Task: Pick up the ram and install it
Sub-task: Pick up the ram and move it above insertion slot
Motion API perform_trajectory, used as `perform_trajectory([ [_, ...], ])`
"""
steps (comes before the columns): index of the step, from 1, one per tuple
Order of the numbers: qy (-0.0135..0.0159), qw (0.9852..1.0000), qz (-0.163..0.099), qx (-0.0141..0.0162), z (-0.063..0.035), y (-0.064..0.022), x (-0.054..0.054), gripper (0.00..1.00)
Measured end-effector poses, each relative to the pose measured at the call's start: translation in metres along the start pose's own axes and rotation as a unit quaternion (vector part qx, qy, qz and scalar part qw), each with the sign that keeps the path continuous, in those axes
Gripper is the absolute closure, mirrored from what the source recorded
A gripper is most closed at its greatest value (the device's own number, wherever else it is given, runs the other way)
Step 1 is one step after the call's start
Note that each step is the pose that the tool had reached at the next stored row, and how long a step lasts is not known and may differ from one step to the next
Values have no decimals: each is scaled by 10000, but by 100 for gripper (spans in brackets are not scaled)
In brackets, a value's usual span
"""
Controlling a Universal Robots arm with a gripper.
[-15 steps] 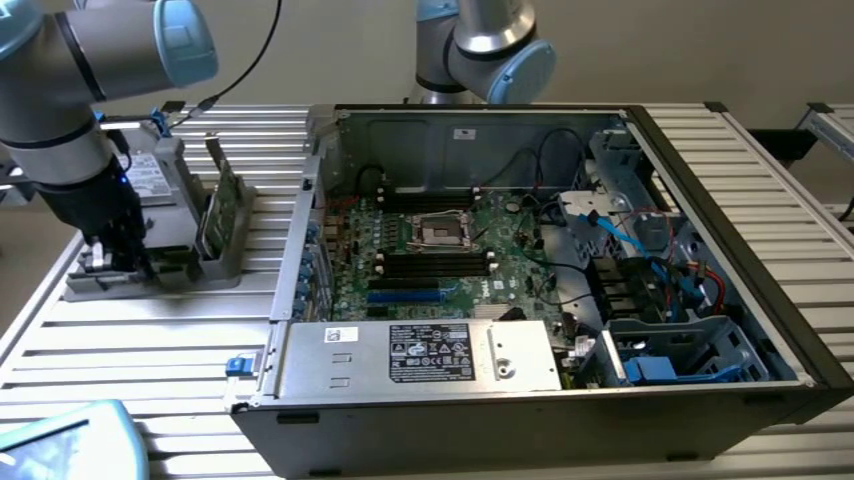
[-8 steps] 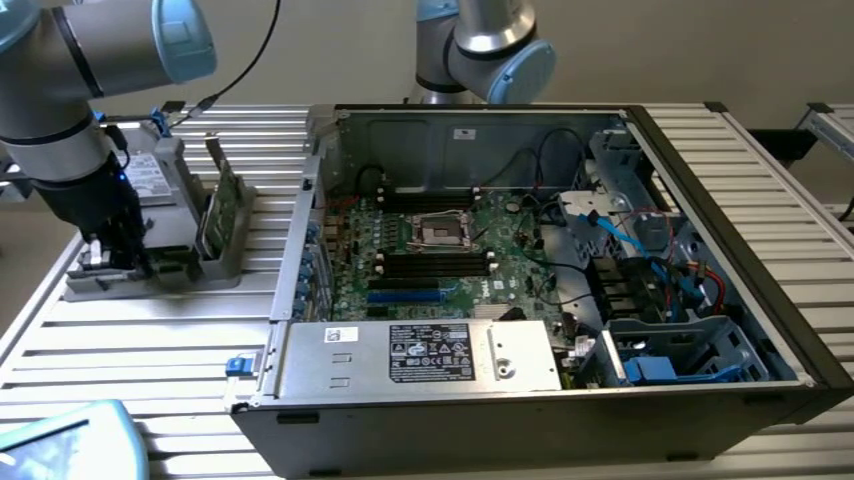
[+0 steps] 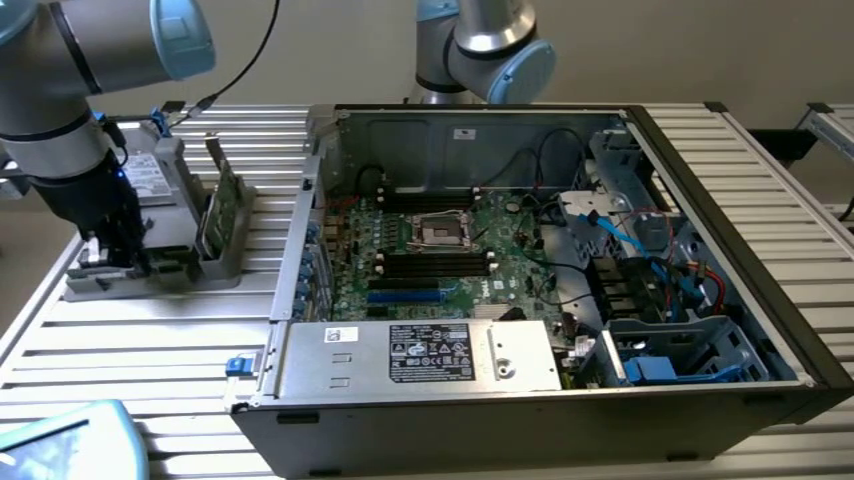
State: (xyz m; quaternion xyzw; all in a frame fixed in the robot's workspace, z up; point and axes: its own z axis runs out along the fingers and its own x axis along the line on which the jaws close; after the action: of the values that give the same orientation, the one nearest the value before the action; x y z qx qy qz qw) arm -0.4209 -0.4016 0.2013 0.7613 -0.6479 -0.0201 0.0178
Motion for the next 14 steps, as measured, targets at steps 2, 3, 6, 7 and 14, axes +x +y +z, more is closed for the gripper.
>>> perform_trajectory([
  [2, 0, 10000, 3, 0, -16, 1, 0, 86],
  [3, -1, 10000, 5, 1, -25, 1, 0, 86],
  [6, -1, 10000, 9, 0, -59, 3, 0, 86],
  [7, -1, 10000, 10, 1, -70, 3, 0, 86],
  [14, -1, 10000, 21, 0, -175, 9, -1, 86],
])
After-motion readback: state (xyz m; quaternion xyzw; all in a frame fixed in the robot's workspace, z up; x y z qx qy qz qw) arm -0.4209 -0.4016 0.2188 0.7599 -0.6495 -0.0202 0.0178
